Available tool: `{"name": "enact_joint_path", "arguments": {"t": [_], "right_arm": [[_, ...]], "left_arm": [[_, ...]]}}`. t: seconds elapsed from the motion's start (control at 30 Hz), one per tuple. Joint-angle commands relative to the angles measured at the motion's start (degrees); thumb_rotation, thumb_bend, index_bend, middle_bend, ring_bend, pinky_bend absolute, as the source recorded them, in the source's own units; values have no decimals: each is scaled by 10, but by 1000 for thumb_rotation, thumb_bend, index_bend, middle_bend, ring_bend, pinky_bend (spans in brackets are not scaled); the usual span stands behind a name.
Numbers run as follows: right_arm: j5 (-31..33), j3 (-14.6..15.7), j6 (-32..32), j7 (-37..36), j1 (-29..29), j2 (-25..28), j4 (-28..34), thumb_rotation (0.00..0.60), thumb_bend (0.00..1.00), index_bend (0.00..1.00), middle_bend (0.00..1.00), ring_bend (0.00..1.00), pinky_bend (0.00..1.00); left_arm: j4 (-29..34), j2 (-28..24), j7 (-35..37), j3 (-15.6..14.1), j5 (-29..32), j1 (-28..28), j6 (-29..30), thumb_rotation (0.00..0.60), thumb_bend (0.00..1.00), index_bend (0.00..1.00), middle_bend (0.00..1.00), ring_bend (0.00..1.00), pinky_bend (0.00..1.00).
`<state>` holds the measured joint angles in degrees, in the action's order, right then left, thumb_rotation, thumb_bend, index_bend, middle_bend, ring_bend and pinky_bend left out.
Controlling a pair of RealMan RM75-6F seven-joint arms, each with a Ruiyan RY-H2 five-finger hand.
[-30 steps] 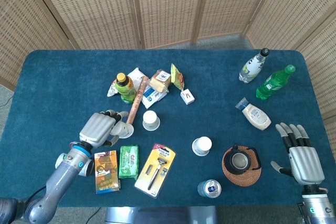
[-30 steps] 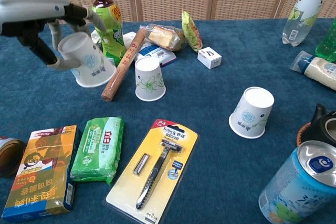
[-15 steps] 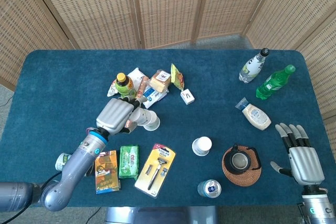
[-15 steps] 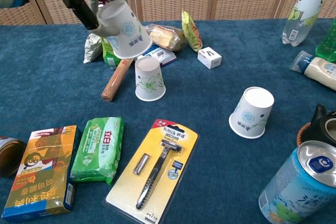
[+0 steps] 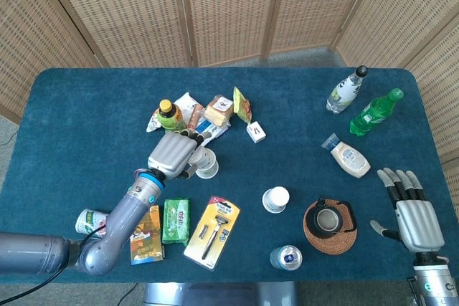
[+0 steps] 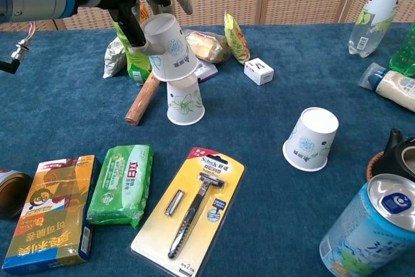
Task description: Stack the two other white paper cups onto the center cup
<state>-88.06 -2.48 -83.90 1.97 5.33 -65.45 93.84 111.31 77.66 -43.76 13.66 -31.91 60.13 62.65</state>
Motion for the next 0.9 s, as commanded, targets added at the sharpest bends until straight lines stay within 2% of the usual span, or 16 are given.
{"name": "enact_joint_path", "arguments": {"t": [0.03,0.63,0.9], "right_arm": [[2,0,3,-1,1,-1,-1,600,25,0,0,0,0],[5,0,7,-4,2,-1,-4,600,26,0,0,0,0],[6,0,7,-8,2,-1,-5,600,26,0,0,0,0]], "left_arm": [[-7,6,0,-3,6,6,0,600,396,147,349,260,450],[-53,39,-3,-15,42,37,-4,600,395,142,342,252,442],[-74,54,-12,-17,65,53,-7,600,395,121,304,235,432]]}}
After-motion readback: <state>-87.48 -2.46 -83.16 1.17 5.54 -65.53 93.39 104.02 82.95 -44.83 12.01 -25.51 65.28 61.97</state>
